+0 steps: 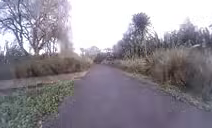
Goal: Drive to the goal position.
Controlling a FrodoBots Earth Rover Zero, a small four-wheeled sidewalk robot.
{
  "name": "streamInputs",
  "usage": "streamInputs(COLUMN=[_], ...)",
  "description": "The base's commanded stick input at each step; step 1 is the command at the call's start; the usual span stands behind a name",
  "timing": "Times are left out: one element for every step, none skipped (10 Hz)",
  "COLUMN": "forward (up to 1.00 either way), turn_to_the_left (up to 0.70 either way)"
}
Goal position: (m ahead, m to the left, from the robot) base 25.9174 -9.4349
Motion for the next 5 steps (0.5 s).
streamInputs(forward=[0.00,0.00,0.00,0.00,0.70], turn_to_the_left=[0.00,0.00,0.00,0.00,-0.01])
